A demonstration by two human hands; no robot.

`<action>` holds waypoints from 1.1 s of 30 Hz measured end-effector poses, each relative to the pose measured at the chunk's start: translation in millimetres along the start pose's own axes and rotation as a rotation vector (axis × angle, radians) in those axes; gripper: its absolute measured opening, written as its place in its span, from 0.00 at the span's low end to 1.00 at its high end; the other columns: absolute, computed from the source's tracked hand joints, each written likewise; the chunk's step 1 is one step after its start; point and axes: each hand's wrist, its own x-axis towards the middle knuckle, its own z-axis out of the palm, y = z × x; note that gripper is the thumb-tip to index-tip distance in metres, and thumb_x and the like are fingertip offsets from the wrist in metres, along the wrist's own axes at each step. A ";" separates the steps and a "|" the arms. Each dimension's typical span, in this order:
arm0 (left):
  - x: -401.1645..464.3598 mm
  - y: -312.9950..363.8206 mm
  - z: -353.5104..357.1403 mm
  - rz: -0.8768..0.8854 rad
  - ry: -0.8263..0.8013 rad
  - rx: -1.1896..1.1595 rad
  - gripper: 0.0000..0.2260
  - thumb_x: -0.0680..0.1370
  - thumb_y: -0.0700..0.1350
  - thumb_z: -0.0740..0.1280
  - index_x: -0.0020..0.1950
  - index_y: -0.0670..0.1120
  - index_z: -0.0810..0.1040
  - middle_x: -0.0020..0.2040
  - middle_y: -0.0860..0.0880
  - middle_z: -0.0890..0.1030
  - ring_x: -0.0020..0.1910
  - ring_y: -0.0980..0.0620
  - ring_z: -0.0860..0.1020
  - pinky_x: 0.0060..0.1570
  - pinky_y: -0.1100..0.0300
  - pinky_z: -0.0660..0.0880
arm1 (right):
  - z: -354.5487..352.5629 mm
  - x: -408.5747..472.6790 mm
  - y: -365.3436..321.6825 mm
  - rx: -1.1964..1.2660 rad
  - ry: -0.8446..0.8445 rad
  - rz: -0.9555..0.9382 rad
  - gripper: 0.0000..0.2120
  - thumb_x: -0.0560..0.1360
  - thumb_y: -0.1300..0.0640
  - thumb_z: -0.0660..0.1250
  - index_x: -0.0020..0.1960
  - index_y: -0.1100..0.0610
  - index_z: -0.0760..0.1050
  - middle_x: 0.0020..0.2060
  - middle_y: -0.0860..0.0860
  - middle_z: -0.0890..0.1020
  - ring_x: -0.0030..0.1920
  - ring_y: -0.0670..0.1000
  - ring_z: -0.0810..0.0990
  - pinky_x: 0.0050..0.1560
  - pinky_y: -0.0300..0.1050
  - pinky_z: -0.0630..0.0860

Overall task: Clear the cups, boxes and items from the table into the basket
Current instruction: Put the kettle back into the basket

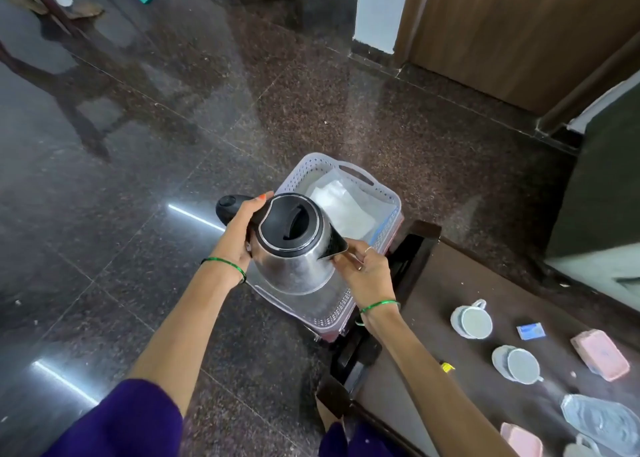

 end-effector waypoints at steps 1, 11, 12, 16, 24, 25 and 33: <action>5.5 -1.8 -2.8 0.002 -0.006 0.008 0.14 0.78 0.52 0.65 0.61 0.50 0.81 0.57 0.49 0.83 0.57 0.51 0.80 0.60 0.55 0.75 | 2.7 3.8 3.7 -0.001 0.005 0.010 0.12 0.74 0.66 0.67 0.56 0.57 0.79 0.48 0.48 0.84 0.52 0.46 0.82 0.58 0.44 0.76; 26.3 -23.8 -18.3 -0.030 -0.043 0.014 0.16 0.78 0.49 0.65 0.64 0.47 0.79 0.60 0.45 0.82 0.61 0.48 0.79 0.63 0.54 0.73 | 14.2 8.6 29.5 -0.013 0.018 0.064 0.16 0.74 0.66 0.67 0.48 0.44 0.78 0.46 0.46 0.85 0.50 0.43 0.82 0.56 0.40 0.76; 26.5 -26.1 -18.7 -0.036 -0.046 0.008 0.17 0.77 0.49 0.65 0.64 0.47 0.79 0.60 0.45 0.82 0.61 0.48 0.79 0.64 0.53 0.72 | 14.1 8.7 31.3 -0.012 0.023 0.070 0.16 0.74 0.66 0.67 0.47 0.44 0.78 0.46 0.46 0.85 0.50 0.43 0.82 0.55 0.40 0.76; 28.8 -32.9 -17.8 -0.044 -0.035 0.022 0.18 0.74 0.49 0.68 0.63 0.48 0.80 0.59 0.47 0.83 0.62 0.48 0.78 0.67 0.51 0.71 | 13.2 9.3 38.4 -0.009 0.045 0.097 0.17 0.74 0.67 0.66 0.47 0.43 0.77 0.44 0.46 0.84 0.47 0.43 0.80 0.55 0.42 0.76; 31.4 -35.9 -21.3 -0.050 -0.053 0.009 0.30 0.64 0.55 0.73 0.64 0.49 0.79 0.62 0.46 0.81 0.64 0.48 0.77 0.68 0.50 0.70 | 12.8 10.5 44.0 -0.048 0.050 0.087 0.16 0.74 0.65 0.67 0.49 0.44 0.78 0.47 0.48 0.85 0.53 0.47 0.82 0.59 0.48 0.77; 31.7 -35.6 -22.2 -0.052 -0.057 0.009 0.29 0.64 0.55 0.73 0.64 0.49 0.79 0.61 0.46 0.81 0.63 0.48 0.78 0.66 0.51 0.71 | 12.6 9.9 44.0 -0.047 0.045 0.088 0.16 0.74 0.65 0.67 0.49 0.43 0.77 0.47 0.47 0.84 0.53 0.46 0.82 0.59 0.47 0.77; 27.7 -32.5 -17.3 -0.107 0.005 0.103 0.24 0.64 0.61 0.73 0.56 0.51 0.82 0.54 0.49 0.85 0.56 0.52 0.82 0.57 0.55 0.75 | 7.5 11.3 34.8 -0.130 0.017 0.090 0.09 0.75 0.64 0.66 0.55 0.58 0.77 0.48 0.49 0.83 0.51 0.43 0.80 0.54 0.33 0.75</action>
